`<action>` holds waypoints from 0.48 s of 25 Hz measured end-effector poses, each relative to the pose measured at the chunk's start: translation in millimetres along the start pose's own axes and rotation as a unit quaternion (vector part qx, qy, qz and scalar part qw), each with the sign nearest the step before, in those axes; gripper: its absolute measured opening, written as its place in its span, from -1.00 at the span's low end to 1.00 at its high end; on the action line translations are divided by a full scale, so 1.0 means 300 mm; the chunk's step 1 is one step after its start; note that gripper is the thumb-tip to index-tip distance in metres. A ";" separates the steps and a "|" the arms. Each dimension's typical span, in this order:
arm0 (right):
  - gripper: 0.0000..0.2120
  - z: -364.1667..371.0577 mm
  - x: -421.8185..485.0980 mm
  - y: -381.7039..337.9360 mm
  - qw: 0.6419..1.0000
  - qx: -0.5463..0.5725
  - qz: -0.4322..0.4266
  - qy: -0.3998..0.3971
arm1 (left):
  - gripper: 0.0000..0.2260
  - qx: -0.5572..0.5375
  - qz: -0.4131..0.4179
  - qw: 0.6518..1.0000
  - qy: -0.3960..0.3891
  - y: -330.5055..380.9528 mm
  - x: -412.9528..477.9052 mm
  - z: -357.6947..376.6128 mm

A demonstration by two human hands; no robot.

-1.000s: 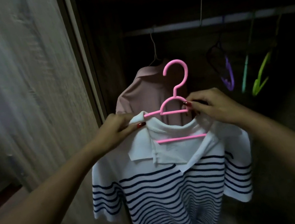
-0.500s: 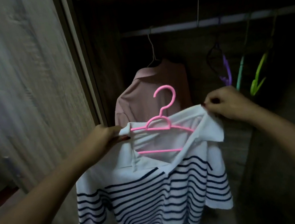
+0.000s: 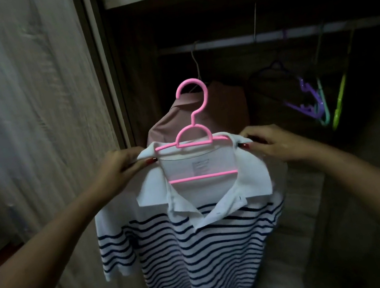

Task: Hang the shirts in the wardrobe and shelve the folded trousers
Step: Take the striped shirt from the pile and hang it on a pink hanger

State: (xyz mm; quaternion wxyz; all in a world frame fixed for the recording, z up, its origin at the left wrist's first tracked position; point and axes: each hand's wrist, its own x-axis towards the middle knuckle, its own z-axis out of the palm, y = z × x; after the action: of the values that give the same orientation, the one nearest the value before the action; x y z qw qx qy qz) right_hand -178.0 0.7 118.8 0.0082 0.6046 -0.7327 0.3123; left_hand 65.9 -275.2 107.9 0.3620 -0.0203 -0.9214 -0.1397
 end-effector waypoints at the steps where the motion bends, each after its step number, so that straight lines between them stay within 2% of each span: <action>1: -0.79 0.001 0.000 -0.006 1.000 0.001 -0.004 0.030 | -0.36 0.000 -0.008 1.000 -0.012 0.007 0.010 -0.006; 5: -0.84 -0.021 -0.005 -0.015 0.990 -0.081 -0.058 0.100 | -0.36 0.029 -0.005 0.999 -0.028 0.049 0.044 -0.036; 7: -0.86 -0.043 -0.021 -0.013 0.982 -0.134 -0.087 0.098 | -0.51 -0.051 -0.030 0.998 0.017 0.090 0.073 -0.065; 10: -0.75 -0.039 -0.056 -0.016 0.979 -0.145 -0.105 0.099 | -0.70 -0.191 -0.040 0.974 0.114 0.128 0.123 -0.106; 12: -0.72 -0.029 -0.067 -0.020 0.981 -0.138 -0.091 0.106 | -0.72 -0.171 -0.060 0.980 0.077 0.116 0.113 -0.098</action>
State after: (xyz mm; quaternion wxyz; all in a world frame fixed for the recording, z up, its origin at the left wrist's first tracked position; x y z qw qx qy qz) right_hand -170.6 21.9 120.6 0.1975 0.6251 -0.7059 0.2683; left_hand 65.0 -251.9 159.7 0.4142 -0.0159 -0.8527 -0.3178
